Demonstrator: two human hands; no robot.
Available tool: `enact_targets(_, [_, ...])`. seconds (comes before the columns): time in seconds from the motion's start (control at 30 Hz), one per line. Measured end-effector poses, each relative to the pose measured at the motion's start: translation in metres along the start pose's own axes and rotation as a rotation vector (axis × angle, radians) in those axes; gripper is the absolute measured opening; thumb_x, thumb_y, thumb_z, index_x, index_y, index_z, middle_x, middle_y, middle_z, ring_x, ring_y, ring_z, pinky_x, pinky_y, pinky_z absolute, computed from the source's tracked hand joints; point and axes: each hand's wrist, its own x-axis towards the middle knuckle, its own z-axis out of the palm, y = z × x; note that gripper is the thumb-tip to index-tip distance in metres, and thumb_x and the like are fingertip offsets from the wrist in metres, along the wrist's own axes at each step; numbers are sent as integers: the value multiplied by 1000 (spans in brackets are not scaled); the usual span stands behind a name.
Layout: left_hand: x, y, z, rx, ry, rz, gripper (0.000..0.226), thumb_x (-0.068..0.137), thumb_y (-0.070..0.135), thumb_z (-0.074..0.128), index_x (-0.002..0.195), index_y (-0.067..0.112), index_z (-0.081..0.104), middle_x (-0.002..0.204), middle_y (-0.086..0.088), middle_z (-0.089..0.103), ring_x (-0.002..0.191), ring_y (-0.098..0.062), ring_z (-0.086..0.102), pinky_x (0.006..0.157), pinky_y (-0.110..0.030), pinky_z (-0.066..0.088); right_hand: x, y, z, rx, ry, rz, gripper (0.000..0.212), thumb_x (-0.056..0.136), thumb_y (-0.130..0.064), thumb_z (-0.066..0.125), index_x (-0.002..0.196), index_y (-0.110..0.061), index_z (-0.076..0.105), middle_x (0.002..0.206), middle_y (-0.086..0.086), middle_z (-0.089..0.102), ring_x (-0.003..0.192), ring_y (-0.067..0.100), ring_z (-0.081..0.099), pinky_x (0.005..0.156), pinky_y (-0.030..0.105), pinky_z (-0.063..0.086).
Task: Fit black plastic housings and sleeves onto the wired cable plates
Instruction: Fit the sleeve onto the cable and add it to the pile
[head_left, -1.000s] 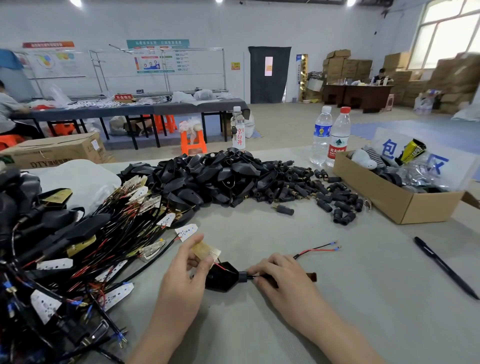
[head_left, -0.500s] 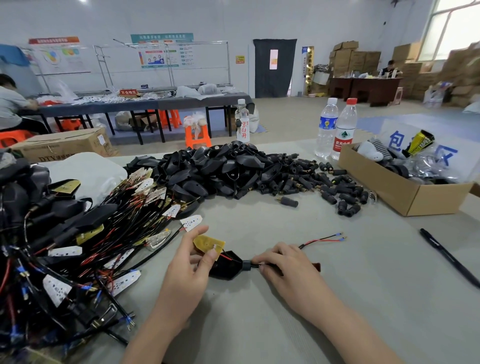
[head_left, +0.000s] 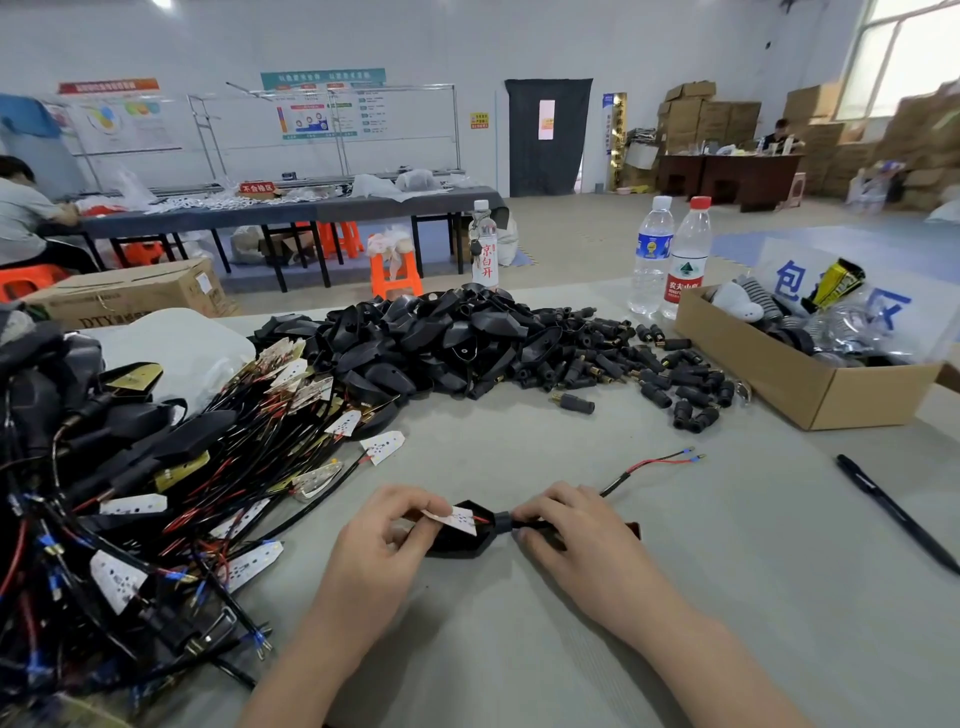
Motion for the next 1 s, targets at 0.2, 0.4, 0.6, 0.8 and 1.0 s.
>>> enact_targets(0.2, [-3,-2,2,220,-69,62,42,94,-4,55,95,32,77,102,19,61,97,-11,59,77,-15,42,1,1,3,-2,4,2,18,98,-33,55,111,-33,68,103,-16,57,99,11,48,84,18,32])
enact_targets(0.4, [-3,4,2,192,-90,42,21,99,17,56,104,30,73,104,20,64,105,-2,61,86,-11,42,1,4,1,2,10,5,22,99,-33,53,115,-35,67,98,-19,52,93,5,41,82,15,28])
enact_targets(0.6, [-2,2,2,208,-86,36,18,97,19,60,102,30,73,101,20,66,101,-2,62,83,-11,42,1,2,0,-1,-1,1,24,99,-31,52,117,-35,67,101,-16,54,96,8,44,83,16,30])
enact_targets(0.8, [0,3,2,177,-82,14,18,97,20,60,100,31,74,99,20,68,99,-1,62,77,-9,42,2,2,1,-4,-2,-3,23,99,-33,52,117,-36,67,101,-17,55,93,6,42,81,15,28])
enact_targets(1.0, [-1,2,2,137,-92,-10,24,94,11,64,98,32,73,101,19,69,97,-4,64,78,-11,45,3,5,3,-2,-5,10,24,99,-32,54,120,-37,64,96,-24,48,93,4,40,83,15,28])
